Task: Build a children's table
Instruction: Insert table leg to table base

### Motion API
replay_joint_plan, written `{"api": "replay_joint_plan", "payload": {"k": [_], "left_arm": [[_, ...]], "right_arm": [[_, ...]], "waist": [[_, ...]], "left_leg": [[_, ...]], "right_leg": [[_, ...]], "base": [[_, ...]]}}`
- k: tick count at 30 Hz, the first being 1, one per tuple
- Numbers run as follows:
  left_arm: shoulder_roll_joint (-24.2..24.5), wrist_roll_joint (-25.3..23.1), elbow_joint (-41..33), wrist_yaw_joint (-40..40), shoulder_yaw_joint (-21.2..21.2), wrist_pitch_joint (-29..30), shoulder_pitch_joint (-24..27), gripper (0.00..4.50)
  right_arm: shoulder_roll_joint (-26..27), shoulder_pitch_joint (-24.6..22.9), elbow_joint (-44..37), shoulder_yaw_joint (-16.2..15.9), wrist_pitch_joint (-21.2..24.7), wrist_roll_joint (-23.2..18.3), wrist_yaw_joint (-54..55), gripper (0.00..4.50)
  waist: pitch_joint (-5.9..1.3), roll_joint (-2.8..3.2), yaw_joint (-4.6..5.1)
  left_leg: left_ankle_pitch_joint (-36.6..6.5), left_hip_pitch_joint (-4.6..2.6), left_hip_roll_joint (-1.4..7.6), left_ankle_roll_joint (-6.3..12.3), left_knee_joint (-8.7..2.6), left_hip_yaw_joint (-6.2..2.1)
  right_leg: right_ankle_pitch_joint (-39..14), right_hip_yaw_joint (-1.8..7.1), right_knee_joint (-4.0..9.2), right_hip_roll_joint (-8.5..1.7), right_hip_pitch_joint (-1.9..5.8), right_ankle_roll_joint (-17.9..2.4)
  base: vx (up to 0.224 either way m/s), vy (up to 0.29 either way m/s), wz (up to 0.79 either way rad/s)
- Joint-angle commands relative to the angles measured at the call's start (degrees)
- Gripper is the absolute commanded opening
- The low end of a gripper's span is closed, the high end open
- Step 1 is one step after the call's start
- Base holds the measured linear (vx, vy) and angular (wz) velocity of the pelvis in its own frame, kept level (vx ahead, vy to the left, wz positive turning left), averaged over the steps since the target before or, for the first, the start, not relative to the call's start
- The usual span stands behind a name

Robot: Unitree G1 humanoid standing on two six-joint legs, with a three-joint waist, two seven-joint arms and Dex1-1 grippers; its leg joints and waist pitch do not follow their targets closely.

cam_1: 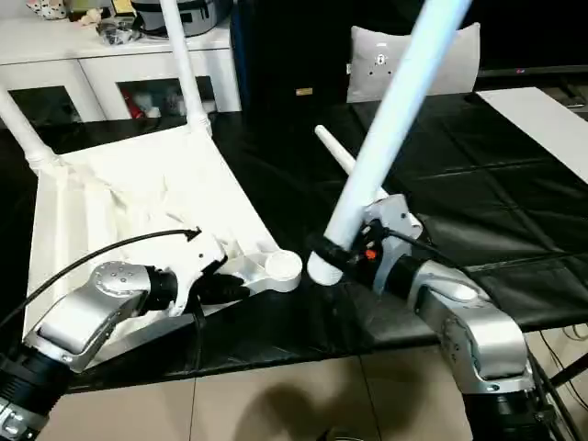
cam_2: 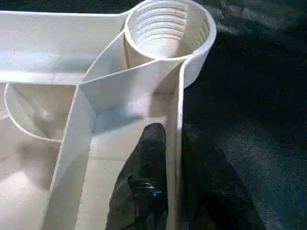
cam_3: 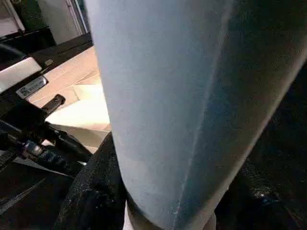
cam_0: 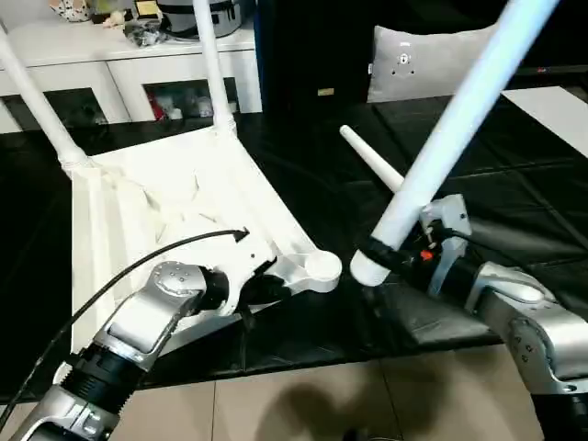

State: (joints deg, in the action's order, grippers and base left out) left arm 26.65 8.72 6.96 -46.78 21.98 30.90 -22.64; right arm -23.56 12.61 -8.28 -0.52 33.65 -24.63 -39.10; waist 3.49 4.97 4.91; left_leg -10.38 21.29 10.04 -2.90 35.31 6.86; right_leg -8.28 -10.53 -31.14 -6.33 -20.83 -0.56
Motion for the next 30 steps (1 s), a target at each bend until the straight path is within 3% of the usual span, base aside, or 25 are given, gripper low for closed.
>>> {"api": "replay_joint_plan", "payload": {"k": [1,6,10,11,12,13,14,15,16,17,18,19,20,21,22,23,24,25,26,30], "left_arm": [[2.10,-1.82,-0.50,0.26,-0.28,1.39,0.32,0.29],[3.62,-3.60,-1.20,-0.38,1.03,1.76,0.50,0.00],[3.32,-3.67,-0.49,-0.94,0.56,-2.12,0.35,0.00],[3.09,-3.46,-0.31,-1.06,0.28,-3.02,0.30,0.00],[2.44,-3.10,0.40,-1.31,-0.20,-5.94,-0.06,0.00],[1.87,-2.90,1.28,-2.09,-0.32,-9.71,-0.58,0.00],[1.48,-2.76,1.90,-2.65,-0.38,-12.37,-0.94,0.00],[1.04,-2.42,2.64,-4.87,0.02,-17.38,-1.39,0.00],[0.82,-2.25,3.07,-6.29,0.33,-20.14,-1.69,0.00],[0.66,-2.34,3.37,-6.80,0.55,-21.18,-1.96,0.00],[0.10,-2.25,4.27,-9.00,1.28,-24.34,-2.75,0.00],[-0.34,-2.03,4.51,-9.78,1.50,-24.69,-3.11,0.00],[-0.90,-1.56,4.62,-10.78,1.64,-25.70,-3.39,0.00],[-1.04,-1.42,4.62,-11.00,1.67,-25.89,-3.45,0.00],[-2.21,-0.42,4.67,-12.19,1.70,-26.71,-3.89,0.00],[-2.42,-0.31,5.05,-12.59,1.78,-27.20,-4.10,0.00],[-2.53,-0.35,5.62,-12.84,1.82,-27.76,-4.27,0.00],[-2.41,-0.59,6.28,-13.19,1.98,-28.30,-4.42,0.00],[-2.16,-1.20,7.11,-13.18,2.19,-28.97,-4.59,0.00],[-1.46,-6.02,13.65,-10.94,1.86,-32.21,-6.04,0.00]], "right_arm": [[-0.45,0.95,-0.26,-0.31,0.46,-0.22,-0.47,1.90],[-0.88,1.17,-0.07,-0.81,0.53,-0.16,-0.93,1.90],[-0.77,1.33,0.14,-0.54,0.23,-0.13,-1.14,1.90],[-0.68,1.41,0.18,-0.42,0.20,-0.18,-1.11,1.90],[-0.36,1.72,0.42,-0.11,-0.09,-0.24,-0.85,1.90],[-0.04,2.13,0.78,0.22,-0.44,-0.26,-0.56,1.90],[0.18,2.42,1.04,0.45,-0.69,-0.27,-0.36,1.90],[0.39,2.70,1.30,0.61,-0.87,-0.29,-0.19,1.90],[0.46,2.91,1.51,0.66,-0.94,-0.29,-0.15,1.90],[0.48,3.00,1.61,0.65,-1.04,-0.26,-0.15,1.90],[0.57,3.19,1.81,0.66,-1.26,-0.24,-0.16,1.90],[0.65,3.21,1.80,0.69,-1.29,-0.30,-0.12,1.90],[0.73,3.19,1.72,0.72,-1.30,-0.36,-0.05,1.90],[0.75,3.19,1.69,0.72,-1.29,-0.37,-0.04,1.90],[0.86,3.11,1.52,0.73,-1.22,-0.39,0.09,1.90],[0.87,3.03,1.40,0.80,-1.14,-0.44,0.10,1.90],[0.90,2.99,1.34,0.87,-1.08,-0.45,0.09,1.90],[0.91,2.94,1.26,0.93,-1.03,-0.48,0.08,1.90],[0.91,2.87,1.20,0.96,-0.99,-0.47,0.09,1.90],[0.66,2.75,1.53,0.97,-1.16,-0.37,-0.06,1.90]], "waist": [[-2.72,-0.65,0.16],[-2.41,-0.58,1.07],[-2.08,-0.57,1.99],[-1.97,-0.28,1.99],[-1.85,-0.12,1.83],[-1.65,-0.02,0.74],[-1.90,0.65,-1.85],[-1.71,-0.93,-1.40],[-1.97,-4.63,-2.85],[-1.62,-4.10,-2.54],[-1.94,-4.04,-3.18],[-3.01,-2.94,-5.90],[-3.92,-2.96,-6.05],[-4.49,-2.19,-6.45],[-4.29,-1.47,-6.59],[-3.88,-2.04,-6.72],[-3.66,-2.06,-7.20],[-3.42,-2.37,-7.45],[-3.58,-2.33,-8.03],[-3.60,-2.37,-8.31]], "left_leg": [[-36.27,-0.87,1.80,-1.74,-4.56,-1.74],[-39.01,-0.68,1.95,-2.31,-4.98,-2.24],[-41.35,-0.89,1.86,-2.65,-4.97,-2.38],[-43.41,-0.63,2.33,-2.98,-5.64,-2.68],[-45.13,-0.18,2.81,-3.20,-6.41,-2.91],[-49.06,1.33,4.17,-3.56,-8.99,-3.29],[-51.50,2.60,5.30,-4.63,-11.92,-2.45],[-50.48,2.26,5.29,-3.67,-11.58,-2.38],[-34.14,-3.96,-1.06,-3.29,-1.45,0.48],[-15.07,-5.48,-4.29,0.15,7.55,0.39],[-10.71,-0.77,-3.53,1.26,5.63,-0.71],[-9.62,0.98,-0.11,2.03,-0.77,-1.38],[-10.30,-1.57,0.58,2.35,-2.21,-0.83],[-7.94,-2.09,1.39,2.62,-2.68,-0.71],[-5.20,-1.59,2.42,4.11,-3.28,-0.50],[-8.61,-0.91,2.37,4.95,-3.74,-0.20],[-12.09,-1.60,2.30,4.53,-3.75,0.20],[-15.51,-1.91,1.50,3.64,-3.61,0.83],[-14.19,-1.56,1.81,3.26,-3.90,1.08],[-12.03,-0.63,2.17,2.50,-4.18,1.15]], "right_leg": [[-40.71,1.11,5.82,-3.43,1.41,1.27],[-41.67,0.73,5.74,-3.26,1.60,1.94],[-44.16,-0.33,6.22,-2.98,1.52,3.04],[-43.10,-0.60,5.51,-2.76,2.08,3.02],[-41.68,-0.34,4.45,-2.56,2.61,2.75],[-36.87,1.42,0.32,-1.89,4.05,1.48],[-26.70,4.59,-6.89,-1.23,5.51,-1.45],[-25.55,6.30,-6.81,-1.39,4.67,-1.07],[-53.35,5.36,6.07,-2.65,-4.01,3.62],[-66.65,6.69,9.03,-6.20,-6.87,2.81],[-63.55,8.36,6.86,-7.61,-1.39,2.67],[-49.42,8.24,3.63,-6.03,1.70,1.40],[-34.72,6.83,2.05,-1.86,-0.74,-0.96],[-24.59,7.26,1.07,-2.01,-0.37,-4.24],[-11.23,7.65,0.05,-1.73,-0.25,-10.04],[-12.41,7.65,0.43,-1.72,0.38,-11.56],[-16.66,7.79,1.10,-1.87,-0.25,-11.68],[-23.30,7.91,2.02,-2.16,-0.36,-11.04],[-24.52,8.02,1.98,-2.34,-0.07,-10.32],[-22.28,8.02,1.50,-2.31,0.36,-8.68]], "base": [[0.000,0.000,0.00],[0.000,0.000,0.00],[0.000,0.000,0.00],[0.000,0.000,0.00],[0.000,0.000,0.00],[0.000,0.000,0.00],[-0.059,-0.043,0.12],[-0.024,-0.082,0.17],[-0.024,-0.082,0.17],[-0.001,-0.084,0.00],[0.085,-0.013,-0.20],[0.085,-0.013,-0.20],[0.090,-0.022,0.11],[-0.004,-0.046,0.33],[-0.004,-0.046,0.33],[0.000,0.000,0.00],[0.000,0.000,0.00],[0.000,0.000,0.00],[0.000,0.000,0.00],[0.000,0.000,0.00]]}}
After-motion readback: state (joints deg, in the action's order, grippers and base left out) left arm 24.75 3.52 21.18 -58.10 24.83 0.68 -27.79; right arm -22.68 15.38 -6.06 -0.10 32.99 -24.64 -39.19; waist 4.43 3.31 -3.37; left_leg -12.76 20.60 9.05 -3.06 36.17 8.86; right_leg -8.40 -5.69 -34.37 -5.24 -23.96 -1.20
